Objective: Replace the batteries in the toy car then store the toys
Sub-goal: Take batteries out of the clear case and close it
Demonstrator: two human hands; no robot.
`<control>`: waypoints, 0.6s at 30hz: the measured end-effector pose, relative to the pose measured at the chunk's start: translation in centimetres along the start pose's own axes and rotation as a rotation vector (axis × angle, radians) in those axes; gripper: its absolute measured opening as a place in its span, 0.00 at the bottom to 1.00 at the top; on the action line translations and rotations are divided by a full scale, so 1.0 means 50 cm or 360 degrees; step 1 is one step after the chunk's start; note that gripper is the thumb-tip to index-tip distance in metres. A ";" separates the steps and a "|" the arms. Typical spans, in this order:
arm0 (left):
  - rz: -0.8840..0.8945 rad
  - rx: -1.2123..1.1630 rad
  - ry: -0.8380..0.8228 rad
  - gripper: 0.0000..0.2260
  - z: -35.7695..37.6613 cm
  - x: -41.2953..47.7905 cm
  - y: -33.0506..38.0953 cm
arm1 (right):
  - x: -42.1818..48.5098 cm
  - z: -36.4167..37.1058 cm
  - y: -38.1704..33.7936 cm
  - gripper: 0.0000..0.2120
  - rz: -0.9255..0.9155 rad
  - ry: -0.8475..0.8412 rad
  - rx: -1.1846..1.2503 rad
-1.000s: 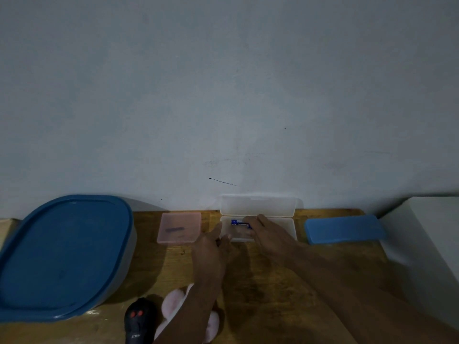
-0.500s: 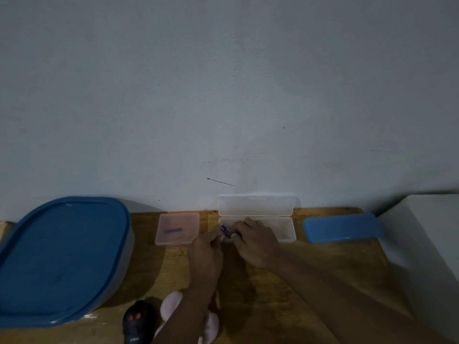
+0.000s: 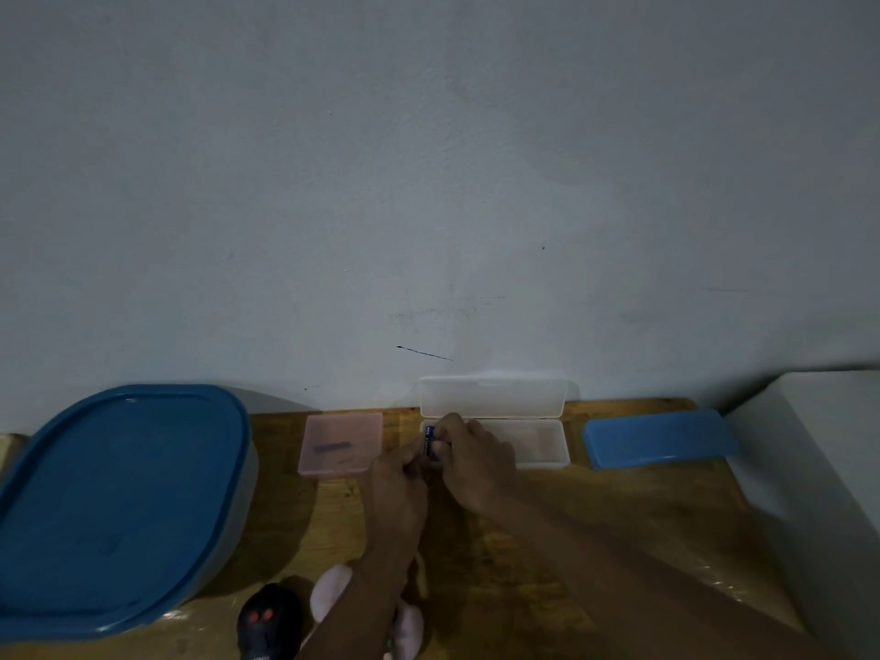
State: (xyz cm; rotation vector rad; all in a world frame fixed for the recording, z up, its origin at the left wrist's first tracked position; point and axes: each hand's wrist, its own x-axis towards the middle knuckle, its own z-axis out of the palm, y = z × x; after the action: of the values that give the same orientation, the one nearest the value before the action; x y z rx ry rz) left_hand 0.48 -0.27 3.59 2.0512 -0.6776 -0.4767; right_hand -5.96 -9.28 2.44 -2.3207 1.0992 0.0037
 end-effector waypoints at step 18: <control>0.0044 0.0068 0.0024 0.12 0.003 0.003 -0.010 | -0.002 -0.018 0.016 0.13 -0.0304 -0.0166 -0.0201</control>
State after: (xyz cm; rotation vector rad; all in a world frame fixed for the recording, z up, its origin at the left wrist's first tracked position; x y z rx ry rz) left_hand 0.69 -0.24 3.08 2.0805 -0.7117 -0.4341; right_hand -6.81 -10.05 2.80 -2.4994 0.8448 0.1237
